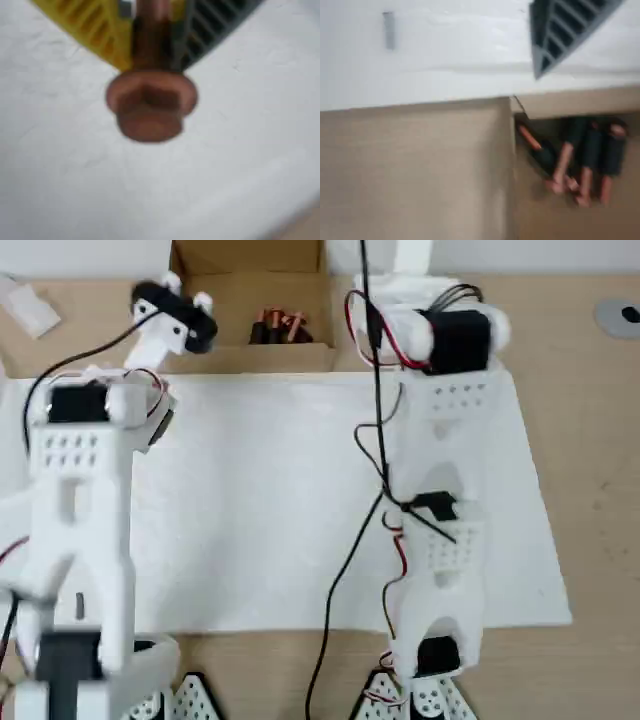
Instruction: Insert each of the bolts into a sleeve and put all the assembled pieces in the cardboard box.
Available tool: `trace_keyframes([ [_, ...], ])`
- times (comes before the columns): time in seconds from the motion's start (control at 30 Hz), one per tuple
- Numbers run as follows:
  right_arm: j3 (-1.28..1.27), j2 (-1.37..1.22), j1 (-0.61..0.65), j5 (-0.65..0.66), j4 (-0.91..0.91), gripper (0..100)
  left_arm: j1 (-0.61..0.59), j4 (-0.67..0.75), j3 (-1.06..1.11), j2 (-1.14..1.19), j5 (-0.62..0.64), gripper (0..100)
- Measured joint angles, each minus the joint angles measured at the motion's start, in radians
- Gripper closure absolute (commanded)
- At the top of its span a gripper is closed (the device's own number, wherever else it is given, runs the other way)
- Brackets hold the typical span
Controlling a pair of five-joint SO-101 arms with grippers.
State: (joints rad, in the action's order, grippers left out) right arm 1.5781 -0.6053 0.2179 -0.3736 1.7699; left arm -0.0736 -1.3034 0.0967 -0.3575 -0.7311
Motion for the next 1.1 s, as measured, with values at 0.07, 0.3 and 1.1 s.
trace_keyframes([
  [0.07,-0.089,0.071,0.003,-0.023,0.0,60.5,0.014,-0.006,0.003,-0.129,0.058,99],
  [0.3,-0.729,0.419,0.005,-0.132,0.0,60.5,-0.052,0.141,0.213,-0.407,0.316,99],
  [1.1,-1.959,0.601,-0.121,-0.647,-0.755,60.5,-0.078,0.227,0.618,-0.753,0.486,99],
])
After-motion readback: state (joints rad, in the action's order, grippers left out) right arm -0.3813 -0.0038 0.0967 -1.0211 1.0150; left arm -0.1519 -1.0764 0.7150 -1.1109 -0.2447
